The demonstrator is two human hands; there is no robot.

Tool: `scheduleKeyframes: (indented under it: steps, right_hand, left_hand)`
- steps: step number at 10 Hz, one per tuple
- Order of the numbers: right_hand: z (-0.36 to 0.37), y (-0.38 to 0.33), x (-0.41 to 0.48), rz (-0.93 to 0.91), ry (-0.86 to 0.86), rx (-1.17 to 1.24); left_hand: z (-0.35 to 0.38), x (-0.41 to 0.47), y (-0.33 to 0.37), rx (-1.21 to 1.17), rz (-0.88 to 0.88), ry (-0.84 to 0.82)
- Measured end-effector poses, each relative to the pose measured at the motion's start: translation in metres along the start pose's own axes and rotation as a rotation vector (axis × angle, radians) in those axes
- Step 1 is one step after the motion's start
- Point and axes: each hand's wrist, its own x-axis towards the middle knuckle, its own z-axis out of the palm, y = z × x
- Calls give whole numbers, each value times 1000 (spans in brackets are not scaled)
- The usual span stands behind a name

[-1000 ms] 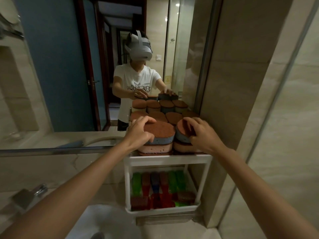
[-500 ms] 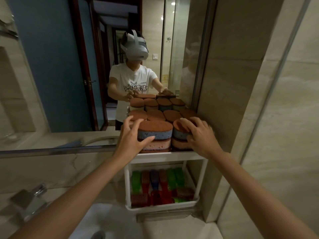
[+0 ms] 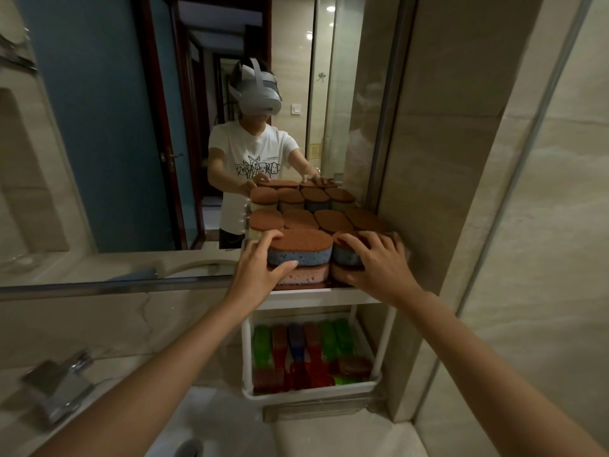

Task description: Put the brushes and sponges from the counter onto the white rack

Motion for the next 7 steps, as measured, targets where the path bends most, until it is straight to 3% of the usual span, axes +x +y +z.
scheduleKeyframes:
  steps: [2, 5, 7]
  right_hand:
    - [4, -2, 4, -61, 12, -166]
    - [1, -7, 2, -28, -10, -166]
    - [-16, -15, -2, -26, 134, -42]
  left_hand:
    - [0, 2, -2, -34, -6, 10]
    - [3, -2, -1, -8, -10, -6]
    - [-13, 2, 19, 7, 51, 228]
